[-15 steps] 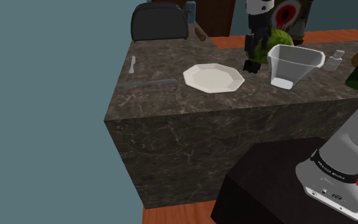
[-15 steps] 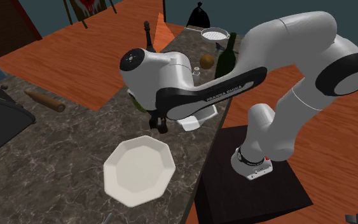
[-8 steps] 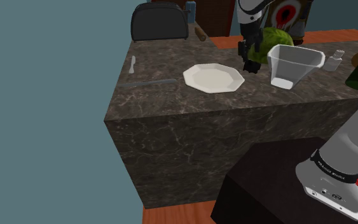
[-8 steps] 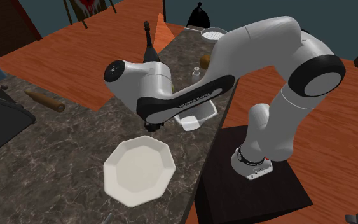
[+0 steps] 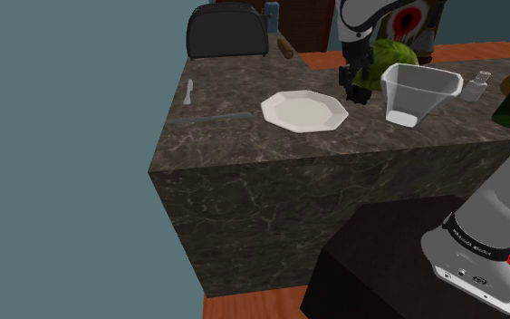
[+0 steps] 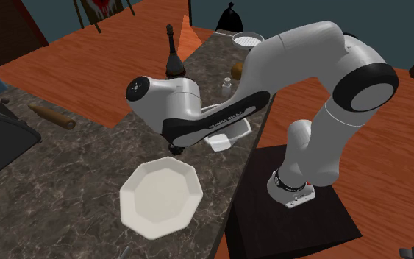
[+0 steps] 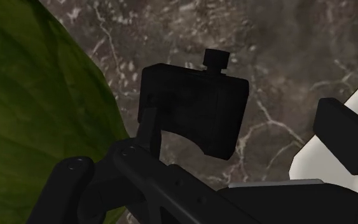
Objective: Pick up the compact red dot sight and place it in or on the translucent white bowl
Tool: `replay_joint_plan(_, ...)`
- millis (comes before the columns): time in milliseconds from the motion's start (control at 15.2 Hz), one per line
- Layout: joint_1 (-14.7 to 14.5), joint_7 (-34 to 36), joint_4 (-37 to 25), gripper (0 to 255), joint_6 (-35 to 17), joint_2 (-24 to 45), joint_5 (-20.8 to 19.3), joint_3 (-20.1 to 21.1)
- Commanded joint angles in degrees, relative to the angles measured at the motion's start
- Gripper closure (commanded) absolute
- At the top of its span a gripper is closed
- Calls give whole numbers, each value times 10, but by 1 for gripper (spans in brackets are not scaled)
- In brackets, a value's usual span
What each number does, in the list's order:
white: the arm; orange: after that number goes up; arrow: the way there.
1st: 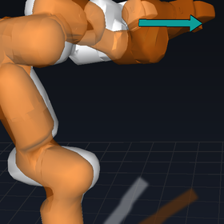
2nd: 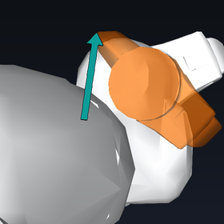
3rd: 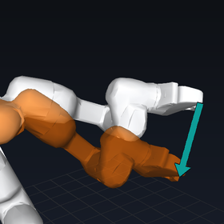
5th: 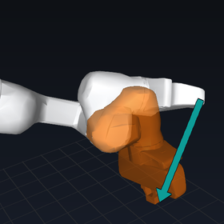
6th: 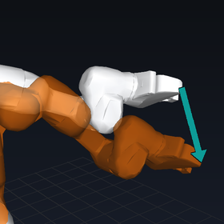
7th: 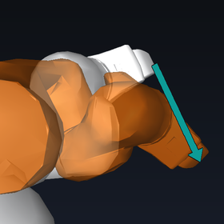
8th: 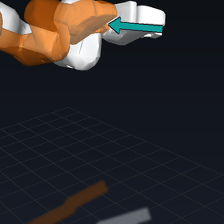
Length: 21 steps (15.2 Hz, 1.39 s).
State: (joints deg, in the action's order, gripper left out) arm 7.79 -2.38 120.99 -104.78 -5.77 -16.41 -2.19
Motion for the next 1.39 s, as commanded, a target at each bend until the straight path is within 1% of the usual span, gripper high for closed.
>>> replay_joint_plan(0, 3, 0, 5, 0, 0, 4, 0, -3)
replay_joint_plan(264, 3, 0, 5, 0, 0, 4, 0, -2)
replay_joint_plan(330, 3, 0, 5, 255, 0, 3, 0, -2)
replay_joint_plan(924, 3, 0, 5, 255, -1, 4, 0, -2)
replay_joint_plan(1320, 2, -11, -29, 255, 43, -7, 3, -1)
